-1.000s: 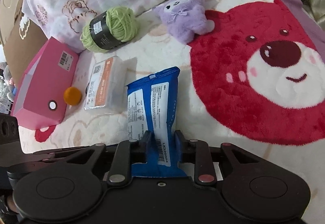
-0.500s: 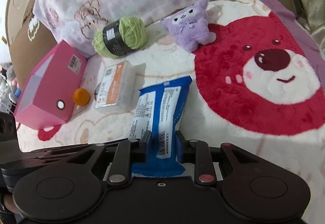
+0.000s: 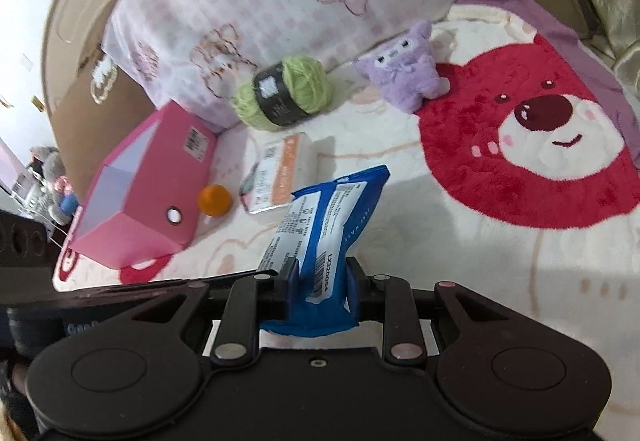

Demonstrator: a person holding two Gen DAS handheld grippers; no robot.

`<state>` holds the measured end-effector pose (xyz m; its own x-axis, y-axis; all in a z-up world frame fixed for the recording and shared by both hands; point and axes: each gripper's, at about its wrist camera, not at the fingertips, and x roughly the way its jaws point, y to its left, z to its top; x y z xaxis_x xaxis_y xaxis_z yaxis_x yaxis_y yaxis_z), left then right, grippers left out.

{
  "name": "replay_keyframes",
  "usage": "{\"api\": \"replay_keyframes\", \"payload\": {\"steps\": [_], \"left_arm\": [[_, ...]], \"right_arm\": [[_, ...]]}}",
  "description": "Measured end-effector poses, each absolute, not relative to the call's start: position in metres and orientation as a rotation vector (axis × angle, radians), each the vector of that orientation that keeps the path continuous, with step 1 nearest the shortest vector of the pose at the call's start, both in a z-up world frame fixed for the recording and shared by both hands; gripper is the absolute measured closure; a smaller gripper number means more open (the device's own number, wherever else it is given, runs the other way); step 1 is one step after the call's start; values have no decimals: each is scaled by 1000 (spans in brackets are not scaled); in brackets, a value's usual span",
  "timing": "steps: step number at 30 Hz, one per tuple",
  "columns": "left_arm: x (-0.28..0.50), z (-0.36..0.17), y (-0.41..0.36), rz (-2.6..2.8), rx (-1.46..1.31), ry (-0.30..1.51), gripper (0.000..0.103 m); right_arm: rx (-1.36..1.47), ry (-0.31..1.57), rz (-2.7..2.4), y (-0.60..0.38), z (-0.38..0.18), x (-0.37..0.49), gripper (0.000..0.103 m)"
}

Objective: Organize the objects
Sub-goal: 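Lift the blue snack packet with the left gripper, then carry the blue packet over the open pink box with the left gripper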

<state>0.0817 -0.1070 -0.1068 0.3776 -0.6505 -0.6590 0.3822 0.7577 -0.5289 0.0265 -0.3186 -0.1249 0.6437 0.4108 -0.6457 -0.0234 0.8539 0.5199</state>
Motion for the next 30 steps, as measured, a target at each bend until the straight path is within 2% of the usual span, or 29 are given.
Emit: {"api": "replay_keyframes", "payload": {"steps": [20,30], "left_arm": [[47,-50,-39,-632,-264,947,87],[21,-22,5,-554,-268,944,87]], "right_arm": [[474,796,393,-254,-82,8,73],[414,841,484,-205,-56,4,73]]}}
